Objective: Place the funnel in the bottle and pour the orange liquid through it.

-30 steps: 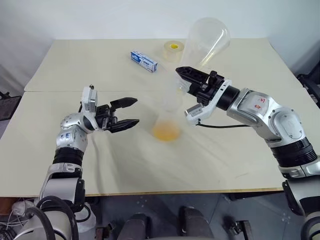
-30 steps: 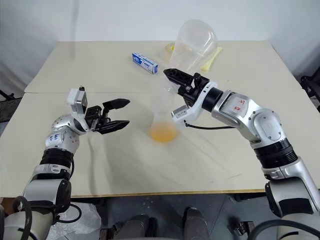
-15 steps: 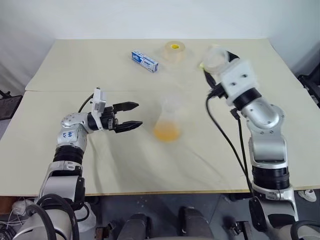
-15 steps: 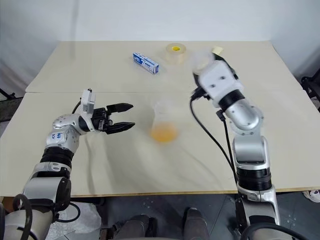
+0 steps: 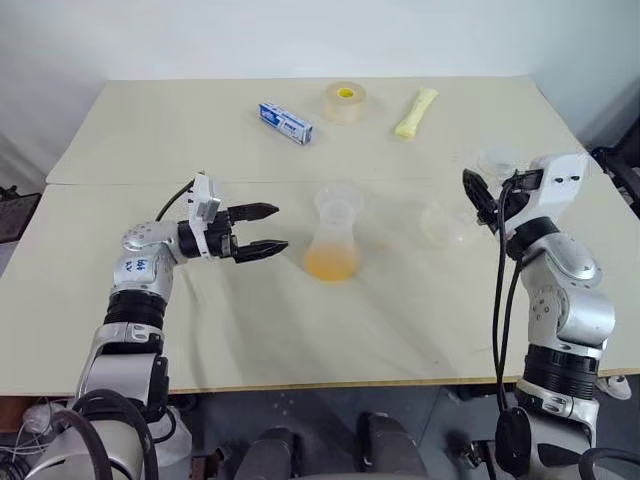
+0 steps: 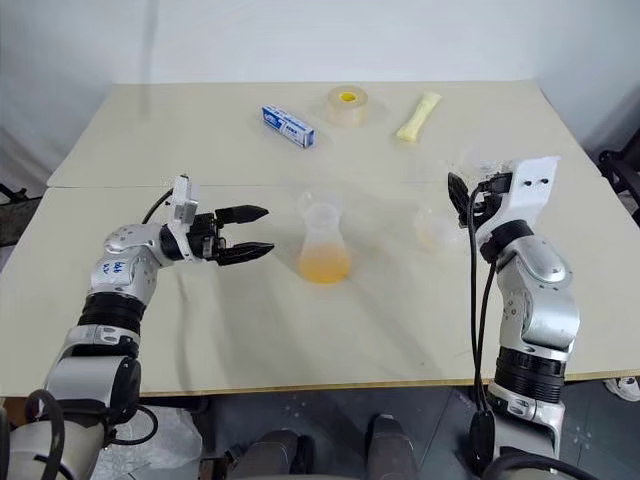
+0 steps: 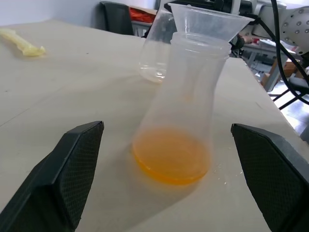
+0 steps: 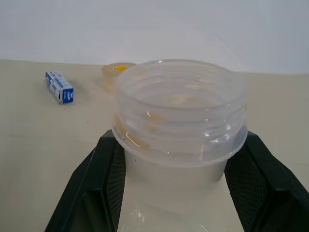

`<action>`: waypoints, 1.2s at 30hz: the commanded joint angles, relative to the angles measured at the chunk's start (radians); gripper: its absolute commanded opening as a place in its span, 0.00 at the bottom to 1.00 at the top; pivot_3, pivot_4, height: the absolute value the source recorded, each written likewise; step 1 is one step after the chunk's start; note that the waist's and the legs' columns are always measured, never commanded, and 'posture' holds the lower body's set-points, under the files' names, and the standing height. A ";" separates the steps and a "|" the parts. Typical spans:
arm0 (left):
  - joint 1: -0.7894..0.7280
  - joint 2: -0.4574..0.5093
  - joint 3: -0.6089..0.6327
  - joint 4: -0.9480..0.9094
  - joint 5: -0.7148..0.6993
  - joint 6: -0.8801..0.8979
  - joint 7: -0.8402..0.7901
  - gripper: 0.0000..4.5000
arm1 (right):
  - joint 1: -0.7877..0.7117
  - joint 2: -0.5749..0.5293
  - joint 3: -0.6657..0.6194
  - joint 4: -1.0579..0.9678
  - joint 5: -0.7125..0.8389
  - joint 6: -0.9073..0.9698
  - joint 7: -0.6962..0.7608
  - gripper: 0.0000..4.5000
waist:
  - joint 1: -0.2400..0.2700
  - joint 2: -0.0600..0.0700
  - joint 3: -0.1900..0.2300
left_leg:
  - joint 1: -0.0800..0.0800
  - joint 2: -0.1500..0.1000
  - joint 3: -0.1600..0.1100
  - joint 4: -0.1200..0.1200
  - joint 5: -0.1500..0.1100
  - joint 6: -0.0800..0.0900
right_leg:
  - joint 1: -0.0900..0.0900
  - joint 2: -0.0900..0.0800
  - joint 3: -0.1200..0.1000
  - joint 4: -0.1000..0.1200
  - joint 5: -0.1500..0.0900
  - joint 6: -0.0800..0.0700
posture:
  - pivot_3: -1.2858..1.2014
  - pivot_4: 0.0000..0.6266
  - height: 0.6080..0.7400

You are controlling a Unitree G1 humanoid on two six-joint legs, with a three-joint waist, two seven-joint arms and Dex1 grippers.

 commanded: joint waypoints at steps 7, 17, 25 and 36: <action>-0.002 0.025 0.014 -0.067 0.010 0.090 0.091 1.00 | 0.001 -0.069 0.007 -0.069 0.062 -0.014 -0.014 1.00 | 0.002 0.000 0.000 | 0.000 -0.001 0.000 0.000 0.000 0.000 | 0.000 -0.001 0.000 0.001 0.000 0.000 | 0.52 0.24 1.00; 0.047 0.032 0.032 -0.139 -0.013 0.108 0.080 1.00 | -0.077 -0.216 0.026 -0.216 0.173 0.050 0.067 1.00 | 0.002 0.000 0.000 | 0.000 0.000 0.000 0.000 0.000 0.000 | 0.000 -0.001 0.000 0.000 0.000 0.000 | 0.52 0.24 1.00; 0.127 0.084 0.048 -0.180 -0.025 0.051 0.007 1.00 | 0.195 -0.395 -0.044 -0.461 0.444 0.139 0.357 1.00 | 0.025 0.000 0.000 | -0.001 0.000 0.000 0.001 0.000 0.000 | 0.001 -0.001 0.000 -0.002 0.000 0.000 | 0.52 0.24 1.00; 0.235 0.192 0.053 -0.195 -0.027 0.018 -0.088 1.00 | 0.727 -0.492 -0.020 -0.411 0.267 -0.174 0.639 1.00 | 0.043 -0.002 0.001 | 0.004 -0.001 0.007 0.004 0.000 0.008 | 0.014 -0.003 0.000 -0.018 0.002 0.004 | 0.52 0.24 1.00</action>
